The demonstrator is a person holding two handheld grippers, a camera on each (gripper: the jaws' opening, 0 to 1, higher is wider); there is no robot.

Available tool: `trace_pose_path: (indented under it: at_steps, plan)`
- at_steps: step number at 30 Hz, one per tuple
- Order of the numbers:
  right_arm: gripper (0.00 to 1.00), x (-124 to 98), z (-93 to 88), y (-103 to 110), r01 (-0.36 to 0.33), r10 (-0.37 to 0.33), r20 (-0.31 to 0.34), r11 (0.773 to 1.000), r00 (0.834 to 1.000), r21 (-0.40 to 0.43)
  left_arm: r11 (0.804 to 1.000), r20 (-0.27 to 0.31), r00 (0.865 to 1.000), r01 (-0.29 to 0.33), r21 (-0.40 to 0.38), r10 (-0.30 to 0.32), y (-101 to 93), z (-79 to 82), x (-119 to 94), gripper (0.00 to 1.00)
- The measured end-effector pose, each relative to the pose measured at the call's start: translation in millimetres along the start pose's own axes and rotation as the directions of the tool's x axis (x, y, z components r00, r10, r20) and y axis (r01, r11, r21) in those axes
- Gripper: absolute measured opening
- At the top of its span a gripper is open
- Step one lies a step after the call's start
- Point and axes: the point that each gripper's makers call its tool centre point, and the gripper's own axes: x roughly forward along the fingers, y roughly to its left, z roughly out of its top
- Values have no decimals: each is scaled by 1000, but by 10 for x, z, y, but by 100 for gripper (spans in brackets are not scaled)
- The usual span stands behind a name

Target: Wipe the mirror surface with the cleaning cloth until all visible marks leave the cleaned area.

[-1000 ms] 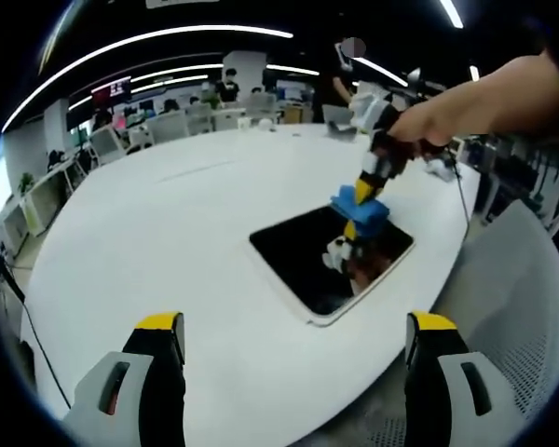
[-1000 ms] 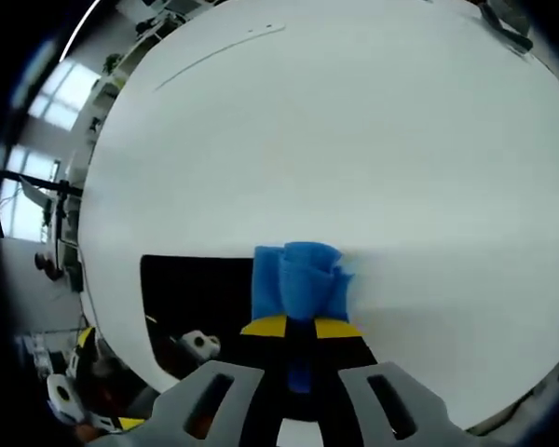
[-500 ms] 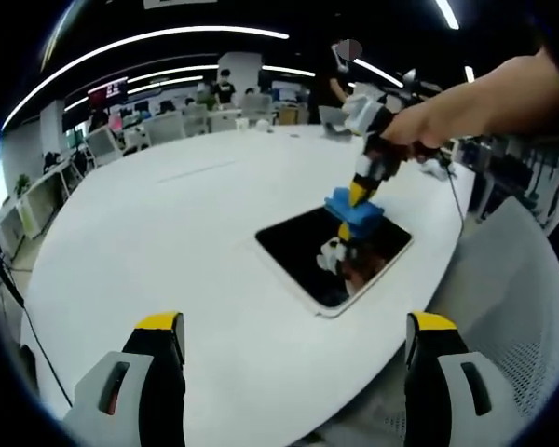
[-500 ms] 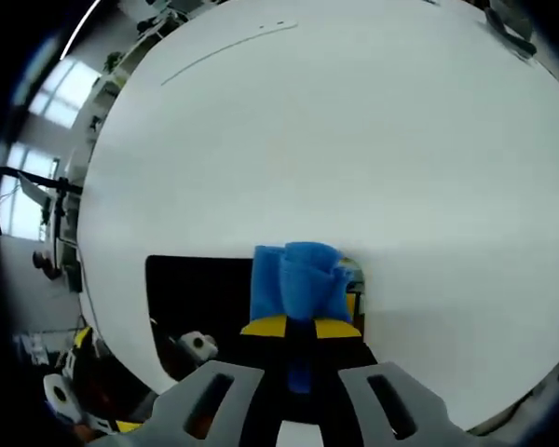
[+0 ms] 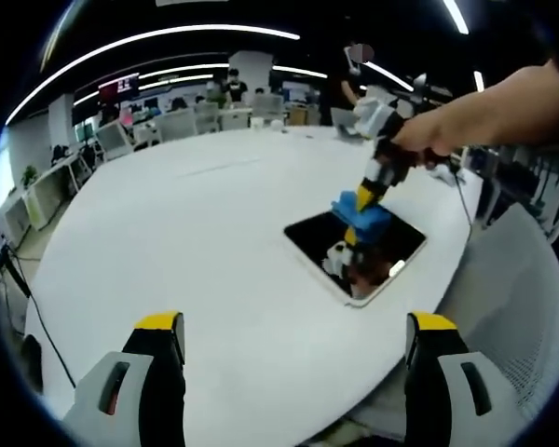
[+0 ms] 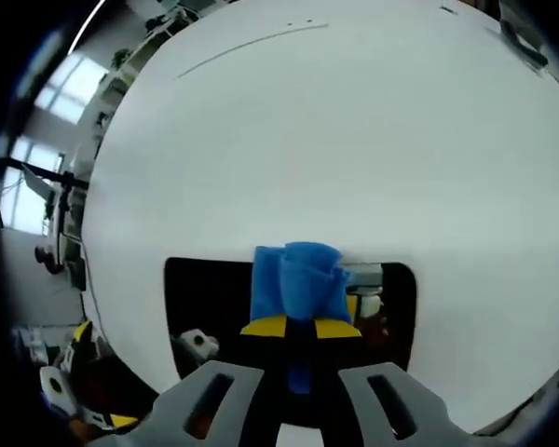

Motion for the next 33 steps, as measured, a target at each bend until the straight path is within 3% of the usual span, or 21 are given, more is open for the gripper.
trace_pose_path:
  at_steps: [12, 33]
  plan:
    - [2, 102, 35, 358, -29, 30, 11, 1000, 1000, -7, 999, 22, 999, -32, -3, 32, 217, 6, -106, 99]
    - [2, 211, 82, 848, -67, 67, 18, 997, 998, -34, 998, 20, 999, -47, -39, 47, 312, -122, -265, 99]
